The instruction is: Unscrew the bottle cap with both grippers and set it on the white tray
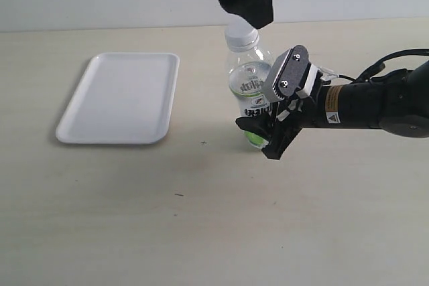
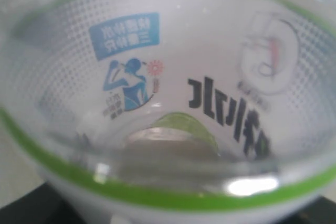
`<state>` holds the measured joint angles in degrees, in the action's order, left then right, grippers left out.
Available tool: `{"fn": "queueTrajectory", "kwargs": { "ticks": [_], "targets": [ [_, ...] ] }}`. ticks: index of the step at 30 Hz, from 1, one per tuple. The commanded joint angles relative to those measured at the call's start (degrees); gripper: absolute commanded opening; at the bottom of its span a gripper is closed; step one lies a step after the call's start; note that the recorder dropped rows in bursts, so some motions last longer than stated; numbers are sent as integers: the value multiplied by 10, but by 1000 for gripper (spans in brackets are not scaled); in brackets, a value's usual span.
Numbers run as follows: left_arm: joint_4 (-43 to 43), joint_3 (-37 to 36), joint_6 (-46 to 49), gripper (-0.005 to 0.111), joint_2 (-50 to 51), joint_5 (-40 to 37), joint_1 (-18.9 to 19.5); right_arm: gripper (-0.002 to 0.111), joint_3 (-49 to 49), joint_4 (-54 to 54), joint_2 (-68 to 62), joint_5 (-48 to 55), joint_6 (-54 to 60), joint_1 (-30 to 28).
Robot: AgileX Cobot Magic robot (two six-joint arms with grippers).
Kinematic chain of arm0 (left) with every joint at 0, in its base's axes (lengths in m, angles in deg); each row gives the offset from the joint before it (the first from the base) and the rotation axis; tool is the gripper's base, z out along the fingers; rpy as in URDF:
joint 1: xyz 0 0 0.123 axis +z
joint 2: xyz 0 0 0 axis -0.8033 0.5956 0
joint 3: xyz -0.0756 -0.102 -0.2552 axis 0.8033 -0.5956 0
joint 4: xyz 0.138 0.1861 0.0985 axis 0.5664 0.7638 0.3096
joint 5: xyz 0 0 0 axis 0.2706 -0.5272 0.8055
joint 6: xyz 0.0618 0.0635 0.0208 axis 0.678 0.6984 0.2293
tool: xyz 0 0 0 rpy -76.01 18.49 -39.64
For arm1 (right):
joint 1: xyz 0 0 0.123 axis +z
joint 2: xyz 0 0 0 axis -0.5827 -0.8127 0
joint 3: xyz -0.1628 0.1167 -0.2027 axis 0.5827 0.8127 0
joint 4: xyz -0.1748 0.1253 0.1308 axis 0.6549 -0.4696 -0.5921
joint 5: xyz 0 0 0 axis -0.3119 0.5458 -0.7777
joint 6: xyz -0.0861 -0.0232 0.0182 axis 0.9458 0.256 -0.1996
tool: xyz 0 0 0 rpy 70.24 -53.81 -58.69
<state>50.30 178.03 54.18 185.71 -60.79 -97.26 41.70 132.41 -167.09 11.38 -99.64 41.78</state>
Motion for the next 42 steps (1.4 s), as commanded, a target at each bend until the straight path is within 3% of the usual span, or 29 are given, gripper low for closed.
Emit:
{"fn": "queueTrajectory", "kwargs": {
  "ticks": [1,8,27,37,42],
  "targets": [
    [3,4,135,71,-5,-4,-2,0,5,13,-8,77,5,-1],
    [3,4,236,71,-4,-4,-2,0,5,13,-8,79,5,-1],
    [56,-6,239,71,25,-4,-2,0,5,12,-8,79,5,-1],
    [38,-8,235,71,30,-4,-2,0,5,11,-8,79,6,-1],
    [38,-30,232,57,30,-4,-2,0,4,8,-8,79,9,-1]
  ]
}}
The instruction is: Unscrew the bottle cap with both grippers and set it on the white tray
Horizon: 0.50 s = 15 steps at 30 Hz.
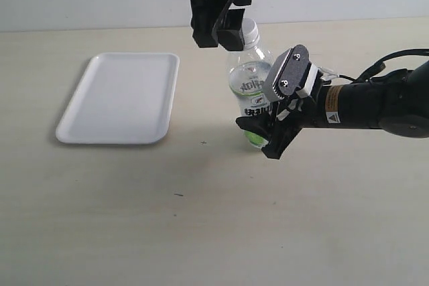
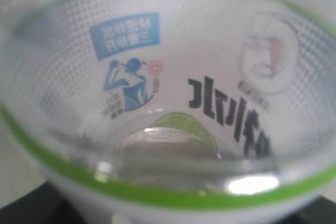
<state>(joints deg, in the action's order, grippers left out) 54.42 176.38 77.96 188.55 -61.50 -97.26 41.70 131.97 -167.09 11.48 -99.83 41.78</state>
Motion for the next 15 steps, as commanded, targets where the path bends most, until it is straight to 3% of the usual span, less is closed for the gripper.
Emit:
{"fn": "queueTrajectory", "kwargs": {
  "ticks": [1,15],
  "targets": [
    [0,-14,-6,57,2,3,-2,0,3,13,-8,77,11,-1],
    [-5,-14,0,59,-6,3,-2,0,1,14,-8,77,8,-1]
  ]
}}
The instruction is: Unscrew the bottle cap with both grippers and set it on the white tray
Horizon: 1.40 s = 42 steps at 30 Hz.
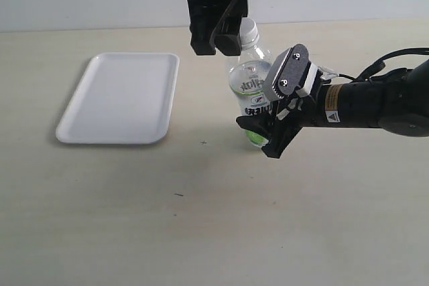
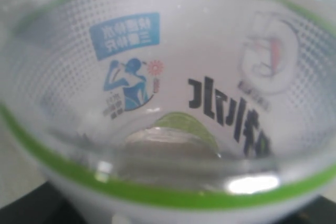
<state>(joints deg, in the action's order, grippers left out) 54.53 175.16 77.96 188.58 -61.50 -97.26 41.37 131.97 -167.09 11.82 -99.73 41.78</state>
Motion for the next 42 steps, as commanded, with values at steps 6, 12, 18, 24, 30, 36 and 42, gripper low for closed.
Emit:
{"fn": "queueTrajectory", "kwargs": {
  "ticks": [6,12,18,24,30,36,42],
  "targets": [
    [-26,-2,2,59,-6,3,-2,0,5,14,-8,74,5,-1],
    [-46,-2,6,59,-6,3,-2,0,5,15,-8,74,5,-1],
    [-15,-2,4,59,-6,3,-2,0,5,15,-8,74,5,-1],
    [-15,-2,3,55,-6,3,-2,0,5,16,-8,74,5,-1],
    [-16,-2,1,25,-6,3,-2,0,5,16,-8,74,5,-1],
    [-47,-2,-7,0,-6,3,-2,0,5,16,-8,74,5,-1],
    [-79,-2,-125,0,-6,3,-2,0,5,14,-8,74,5,-1]
  ]
}}
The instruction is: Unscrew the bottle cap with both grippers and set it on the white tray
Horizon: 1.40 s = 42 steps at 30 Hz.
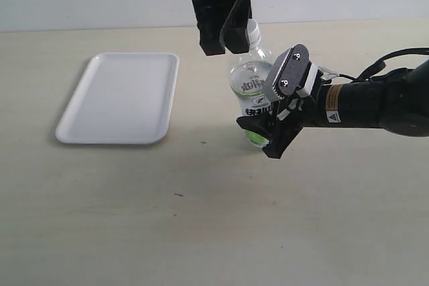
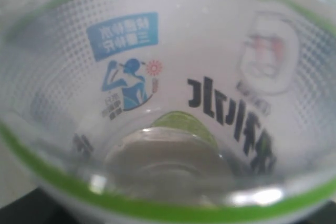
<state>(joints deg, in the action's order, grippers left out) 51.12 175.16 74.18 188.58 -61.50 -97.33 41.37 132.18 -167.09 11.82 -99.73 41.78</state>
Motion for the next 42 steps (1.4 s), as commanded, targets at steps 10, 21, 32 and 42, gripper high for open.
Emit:
{"fn": "queueTrajectory", "kwargs": {
  "ticks": [10,21,32,42],
  "targets": [
    [-48,-2,-344,0,-6,3,-2,0,5,11,-8,74,5,-1],
    [-105,-2,-566,0,-6,3,-2,0,5,11,-8,74,4,-1],
    [-114,-2,-621,0,-6,3,-2,0,5,14,-8,70,-9,-1],
    [-114,-2,-625,0,-6,3,-2,0,5,14,-8,73,-9,-1]
  ]
}}
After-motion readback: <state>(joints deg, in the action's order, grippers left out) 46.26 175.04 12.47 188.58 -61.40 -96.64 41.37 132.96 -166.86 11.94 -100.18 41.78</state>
